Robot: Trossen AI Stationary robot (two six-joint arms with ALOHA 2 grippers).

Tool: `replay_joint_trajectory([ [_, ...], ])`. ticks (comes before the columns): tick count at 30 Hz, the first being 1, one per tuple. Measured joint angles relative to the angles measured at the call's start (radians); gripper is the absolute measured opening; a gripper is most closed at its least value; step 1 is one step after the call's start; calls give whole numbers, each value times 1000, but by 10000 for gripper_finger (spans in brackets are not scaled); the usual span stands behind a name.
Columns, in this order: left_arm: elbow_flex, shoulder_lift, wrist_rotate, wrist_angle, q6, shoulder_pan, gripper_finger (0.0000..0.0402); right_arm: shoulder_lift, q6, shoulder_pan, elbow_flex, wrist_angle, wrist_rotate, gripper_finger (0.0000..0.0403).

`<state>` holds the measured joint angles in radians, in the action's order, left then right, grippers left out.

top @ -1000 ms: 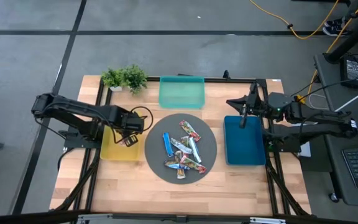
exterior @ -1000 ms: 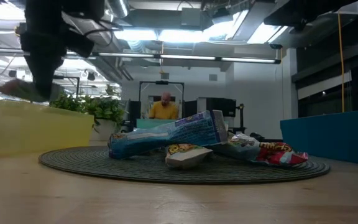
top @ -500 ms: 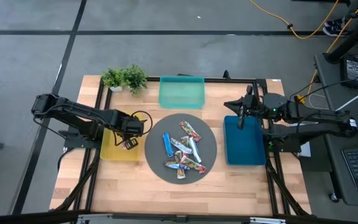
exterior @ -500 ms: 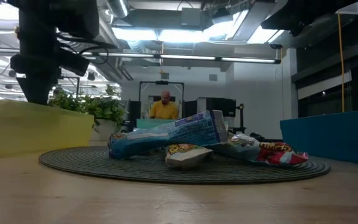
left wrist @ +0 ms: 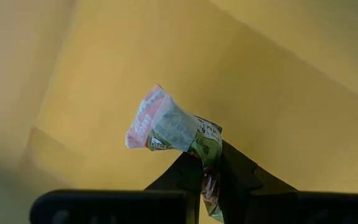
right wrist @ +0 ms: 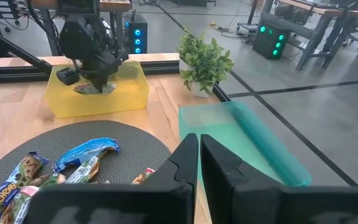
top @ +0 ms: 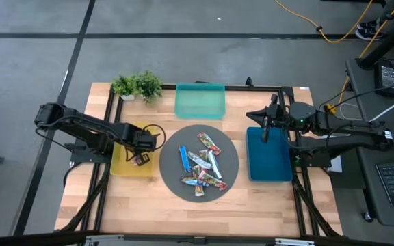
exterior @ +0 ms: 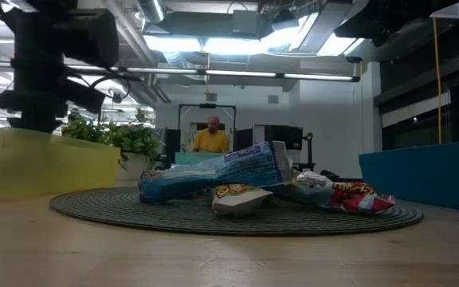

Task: Pick and place Granola Bars by type
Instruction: Put the red granola bar into the yellow bin

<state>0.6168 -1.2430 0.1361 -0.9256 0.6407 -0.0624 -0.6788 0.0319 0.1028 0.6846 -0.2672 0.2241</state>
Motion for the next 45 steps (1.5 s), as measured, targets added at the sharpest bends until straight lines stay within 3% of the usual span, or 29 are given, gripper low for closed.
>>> replay_joint_trajectory([
  [24, -25, 0, 0, 112, -35, 62, 23, 0, 6, 0, 0, 0, 1, 23],
  [45, -25, 0, 35, 111, -46, 93, 88, 0, -1, 0, 0, 0, 1, 23],
])
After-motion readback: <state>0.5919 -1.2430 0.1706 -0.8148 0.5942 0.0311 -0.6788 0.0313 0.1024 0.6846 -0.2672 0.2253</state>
